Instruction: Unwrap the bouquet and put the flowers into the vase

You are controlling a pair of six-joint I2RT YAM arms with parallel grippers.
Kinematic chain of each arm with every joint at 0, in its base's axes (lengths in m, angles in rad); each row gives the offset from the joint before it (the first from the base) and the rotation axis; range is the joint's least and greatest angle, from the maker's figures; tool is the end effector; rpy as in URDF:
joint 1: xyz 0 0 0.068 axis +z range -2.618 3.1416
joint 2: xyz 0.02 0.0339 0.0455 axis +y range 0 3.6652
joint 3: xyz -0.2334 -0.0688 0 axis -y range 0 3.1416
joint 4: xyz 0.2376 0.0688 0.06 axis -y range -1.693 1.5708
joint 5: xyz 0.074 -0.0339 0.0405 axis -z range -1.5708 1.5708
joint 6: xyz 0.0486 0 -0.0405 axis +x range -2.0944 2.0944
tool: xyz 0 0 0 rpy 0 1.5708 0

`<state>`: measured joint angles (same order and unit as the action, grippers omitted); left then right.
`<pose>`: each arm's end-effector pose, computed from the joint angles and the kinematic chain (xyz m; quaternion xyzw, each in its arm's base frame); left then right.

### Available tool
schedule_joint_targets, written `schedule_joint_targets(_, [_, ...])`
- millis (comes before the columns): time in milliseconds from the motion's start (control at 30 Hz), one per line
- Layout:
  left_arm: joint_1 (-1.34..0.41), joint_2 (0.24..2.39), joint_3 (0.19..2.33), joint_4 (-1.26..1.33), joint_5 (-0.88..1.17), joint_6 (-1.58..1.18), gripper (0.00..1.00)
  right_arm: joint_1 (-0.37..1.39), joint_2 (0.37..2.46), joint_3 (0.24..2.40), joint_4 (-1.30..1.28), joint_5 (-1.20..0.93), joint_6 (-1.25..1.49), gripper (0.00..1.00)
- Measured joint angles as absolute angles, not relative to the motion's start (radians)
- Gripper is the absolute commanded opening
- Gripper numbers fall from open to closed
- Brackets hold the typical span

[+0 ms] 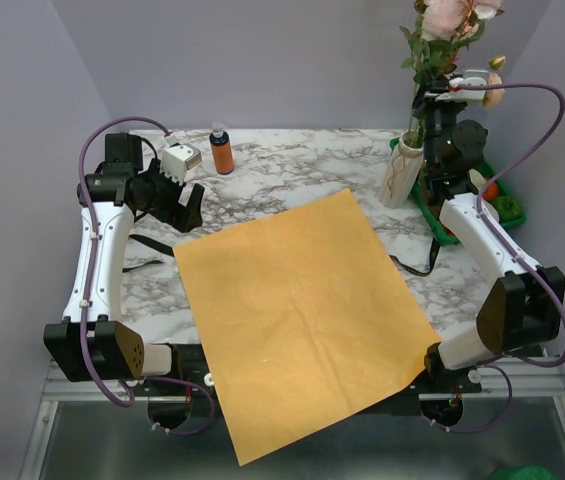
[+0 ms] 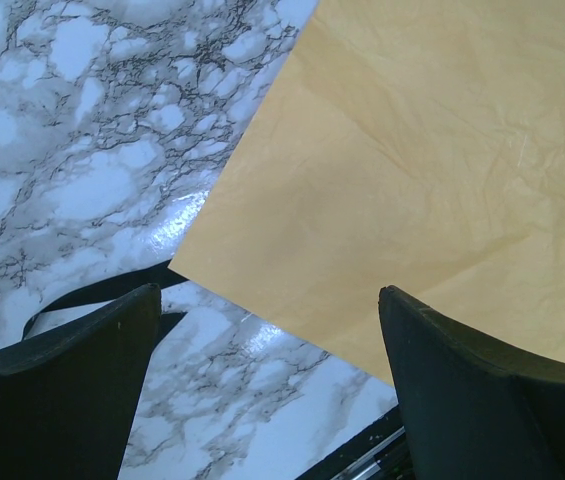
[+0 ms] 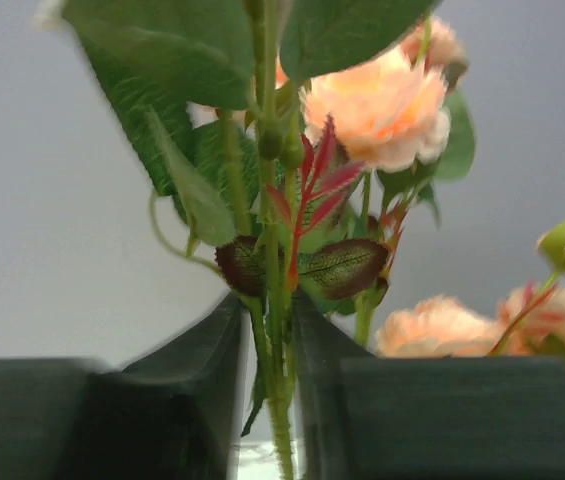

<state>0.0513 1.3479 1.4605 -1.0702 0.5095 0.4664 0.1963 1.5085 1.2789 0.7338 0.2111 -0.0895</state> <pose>0.2656 -0.0101 0.3322 0.2645 0.8871 -0.1575 0.3438 0.3520 0.0596 0.4095 0.0178 0.5133 -0.0078 0.8580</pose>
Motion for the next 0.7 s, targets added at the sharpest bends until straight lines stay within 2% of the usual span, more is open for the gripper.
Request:
schedule_joint_targets(67, [0.051,1.346,1.46,-1.07,0.509,0.466,0.99,0.196,1.501,1.251,0.717,0.215,-0.083,0.74])
schedule_joint_targets(333, [0.051,1.308,1.46,-1.07,0.51,0.463,0.99,0.196,1.371,1.148,0.556,0.25,-0.041,0.93])
schedule_joint_targets(367, [0.051,1.301,1.46,-1.07,0.51,0.463,0.99,0.197,1.341,1.14,0.53,0.253,-0.029,0.98])
schedule_joint_targets(700, [0.051,1.232,1.454,-1.058,0.523,0.425,0.99,0.289,1.021,1.108,0.171,0.255,0.109,1.0])
